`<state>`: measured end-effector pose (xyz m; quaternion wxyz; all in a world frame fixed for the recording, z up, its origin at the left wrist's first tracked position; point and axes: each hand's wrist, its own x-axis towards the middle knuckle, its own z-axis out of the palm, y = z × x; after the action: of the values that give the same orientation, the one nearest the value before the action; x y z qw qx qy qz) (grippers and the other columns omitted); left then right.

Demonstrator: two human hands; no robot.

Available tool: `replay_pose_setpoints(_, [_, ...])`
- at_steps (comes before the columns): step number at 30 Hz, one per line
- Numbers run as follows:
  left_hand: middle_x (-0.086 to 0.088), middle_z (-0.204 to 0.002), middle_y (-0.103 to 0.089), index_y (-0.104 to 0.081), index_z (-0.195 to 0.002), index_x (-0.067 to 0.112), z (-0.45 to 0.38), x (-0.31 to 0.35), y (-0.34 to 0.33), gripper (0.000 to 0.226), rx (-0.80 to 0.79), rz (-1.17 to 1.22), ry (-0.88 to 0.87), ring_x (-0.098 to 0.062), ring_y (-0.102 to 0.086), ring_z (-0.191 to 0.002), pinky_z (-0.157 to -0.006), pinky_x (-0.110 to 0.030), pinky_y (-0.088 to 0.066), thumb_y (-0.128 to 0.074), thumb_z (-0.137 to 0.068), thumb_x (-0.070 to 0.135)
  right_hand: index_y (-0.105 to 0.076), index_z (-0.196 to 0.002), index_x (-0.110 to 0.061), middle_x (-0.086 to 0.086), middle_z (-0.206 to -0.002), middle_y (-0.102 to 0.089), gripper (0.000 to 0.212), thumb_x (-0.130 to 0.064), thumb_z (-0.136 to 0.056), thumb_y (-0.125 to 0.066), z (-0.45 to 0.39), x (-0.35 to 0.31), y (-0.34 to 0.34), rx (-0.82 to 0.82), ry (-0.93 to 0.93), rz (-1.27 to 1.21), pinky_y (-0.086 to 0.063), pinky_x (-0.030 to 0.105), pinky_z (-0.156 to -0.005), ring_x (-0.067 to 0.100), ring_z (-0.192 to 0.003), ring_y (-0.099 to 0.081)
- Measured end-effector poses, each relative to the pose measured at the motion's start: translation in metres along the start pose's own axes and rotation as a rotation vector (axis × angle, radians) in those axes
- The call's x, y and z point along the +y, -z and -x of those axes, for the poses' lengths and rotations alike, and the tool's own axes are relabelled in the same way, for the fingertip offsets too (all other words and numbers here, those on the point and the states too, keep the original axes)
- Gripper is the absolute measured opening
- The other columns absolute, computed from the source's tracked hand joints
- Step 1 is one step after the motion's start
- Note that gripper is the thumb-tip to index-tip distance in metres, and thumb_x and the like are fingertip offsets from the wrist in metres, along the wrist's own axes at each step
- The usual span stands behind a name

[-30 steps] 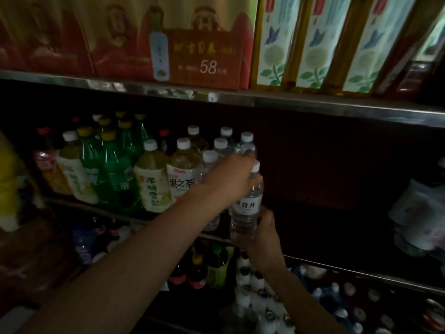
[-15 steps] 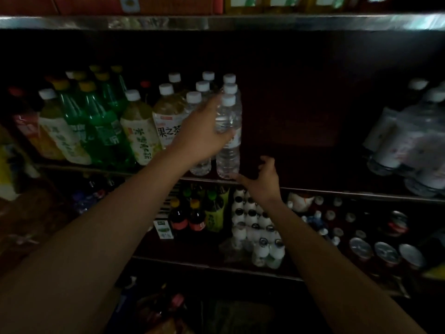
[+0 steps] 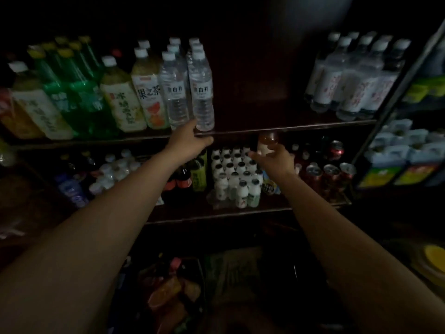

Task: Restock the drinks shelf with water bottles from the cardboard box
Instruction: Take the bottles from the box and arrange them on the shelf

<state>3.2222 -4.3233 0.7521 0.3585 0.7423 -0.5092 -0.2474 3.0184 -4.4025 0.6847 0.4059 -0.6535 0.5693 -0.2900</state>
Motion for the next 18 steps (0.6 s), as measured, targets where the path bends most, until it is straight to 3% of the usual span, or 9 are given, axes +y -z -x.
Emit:
replay_pose_setpoints(2, [-0.002, -0.152, -0.033, -0.020, -0.151, 0.020, 0.021, -0.009, -0.016, 0.074, -0.076, -0.031, 0.032, -0.022, -0.039, -0.135, -0.100, -0.030, -0.038, -0.062, -0.091, 0.029, -0.042, -0.139, -0.012, 0.003, -0.122, -0.059, 0.074, -0.050, -0.081, -0.069, 0.020, 0.019, -0.006, -0.024, -0.046, 0.041, -0.043, 0.026, -0.066, 0.023, -0.104, -0.059])
replay_pose_setpoints(5, [-0.002, -0.153, -0.030, -0.015, -0.152, 0.022, 0.039, -0.025, -0.045, 0.081, -0.130, -0.033, 0.079, -0.022, -0.036, -0.137, -0.106, -0.035, -0.039, -0.065, -0.089, 0.032, -0.047, -0.135, -0.011, 0.004, -0.113, -0.064, 0.075, -0.055, -0.079, -0.069, 0.045, 0.049, -0.011, -0.011, -0.125, 0.073, -0.041, 0.026, -0.064, 0.020, -0.095, -0.062])
replay_pose_setpoints(12, [-0.004, -0.140, -0.048, -0.030, -0.147, 0.018, 0.086, -0.027, -0.125, 0.077, -0.264, -0.072, 0.097, -0.021, -0.054, -0.119, -0.097, -0.037, -0.047, -0.069, -0.084, 0.037, -0.049, -0.135, -0.013, 0.004, -0.131, -0.057, 0.070, -0.051, -0.080, -0.070, 0.112, 0.109, 0.043, 0.019, -0.226, 0.066, -0.043, 0.025, -0.075, 0.024, -0.115, -0.056])
replay_pose_setpoints(15, [-0.002, -0.128, -0.058, -0.039, -0.143, 0.015, 0.112, -0.022, -0.165, 0.073, -0.352, -0.095, 0.112, -0.020, -0.057, -0.113, -0.094, -0.034, -0.048, -0.070, -0.083, 0.041, -0.056, -0.131, -0.015, 0.004, -0.129, -0.059, 0.061, -0.046, -0.081, -0.071, 0.146, 0.146, 0.078, 0.065, -0.267, 0.014, -0.048, 0.029, -0.082, 0.022, -0.112, -0.058])
replay_pose_setpoints(18, [0.001, -0.120, -0.062, -0.050, -0.135, 0.017, 0.145, -0.011, -0.213, 0.059, -0.463, -0.066, 0.117, -0.015, -0.059, -0.104, -0.084, -0.027, -0.047, -0.069, -0.084, 0.038, -0.063, -0.122, -0.013, 0.003, -0.118, -0.065, 0.049, -0.041, -0.083, -0.071, 0.183, 0.191, 0.115, 0.143, -0.309, -0.013, -0.048, 0.025, -0.077, 0.017, -0.104, -0.061])
